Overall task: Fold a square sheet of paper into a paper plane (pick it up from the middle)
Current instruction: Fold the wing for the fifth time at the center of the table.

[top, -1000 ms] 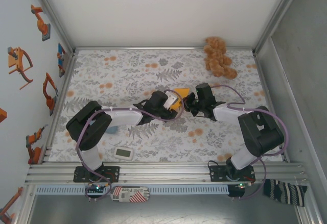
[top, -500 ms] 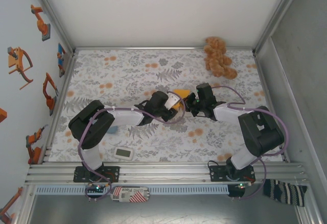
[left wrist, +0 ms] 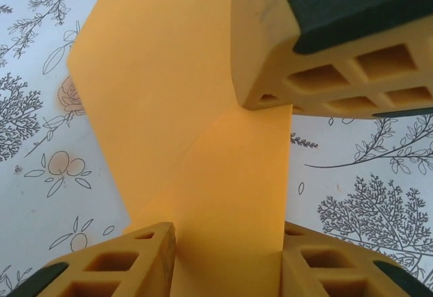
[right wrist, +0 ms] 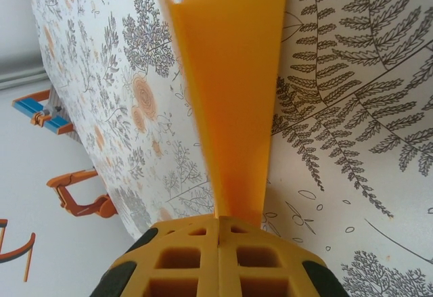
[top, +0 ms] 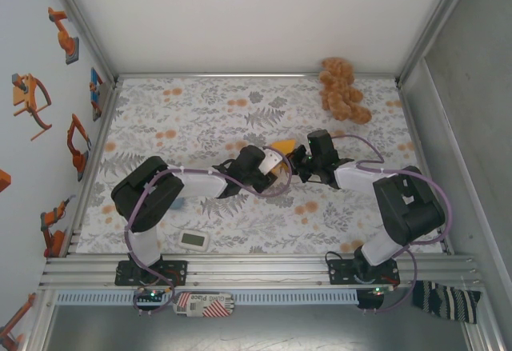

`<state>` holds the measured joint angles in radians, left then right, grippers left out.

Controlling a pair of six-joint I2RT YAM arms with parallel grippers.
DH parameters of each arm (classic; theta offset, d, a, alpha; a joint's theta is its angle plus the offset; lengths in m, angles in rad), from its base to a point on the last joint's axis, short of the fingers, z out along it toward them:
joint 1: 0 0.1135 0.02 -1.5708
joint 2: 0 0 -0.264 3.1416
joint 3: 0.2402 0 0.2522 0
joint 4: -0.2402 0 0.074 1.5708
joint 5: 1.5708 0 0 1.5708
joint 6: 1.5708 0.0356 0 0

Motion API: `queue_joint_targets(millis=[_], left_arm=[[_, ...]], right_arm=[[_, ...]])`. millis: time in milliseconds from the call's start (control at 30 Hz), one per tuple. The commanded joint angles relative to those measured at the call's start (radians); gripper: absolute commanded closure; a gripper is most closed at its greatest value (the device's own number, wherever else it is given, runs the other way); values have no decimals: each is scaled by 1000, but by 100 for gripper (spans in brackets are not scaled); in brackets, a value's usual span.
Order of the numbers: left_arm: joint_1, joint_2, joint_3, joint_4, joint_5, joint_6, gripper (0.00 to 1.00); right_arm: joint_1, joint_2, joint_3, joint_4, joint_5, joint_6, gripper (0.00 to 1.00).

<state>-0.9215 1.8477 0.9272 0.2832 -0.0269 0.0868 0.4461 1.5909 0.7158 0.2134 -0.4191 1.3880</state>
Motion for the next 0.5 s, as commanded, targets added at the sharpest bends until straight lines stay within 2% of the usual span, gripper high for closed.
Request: queue_joint_targets(millis=[0, 100, 300, 467], left_arm=[[-5, 12, -7, 1, -7, 15, 66], [-5, 17, -11, 0, -2, 12, 71], [-4, 26, -17, 7, 13, -6, 77], [-1, 29, -18, 6, 40, -26, 80]], right_arm=[[-9, -11, 29, -20, -7, 9, 97], [-11, -17, 30, -36, 0, 8, 87], [-33, -62, 33, -119, 49, -42, 55], [-60, -153, 54, -231, 134, -131, 44]])
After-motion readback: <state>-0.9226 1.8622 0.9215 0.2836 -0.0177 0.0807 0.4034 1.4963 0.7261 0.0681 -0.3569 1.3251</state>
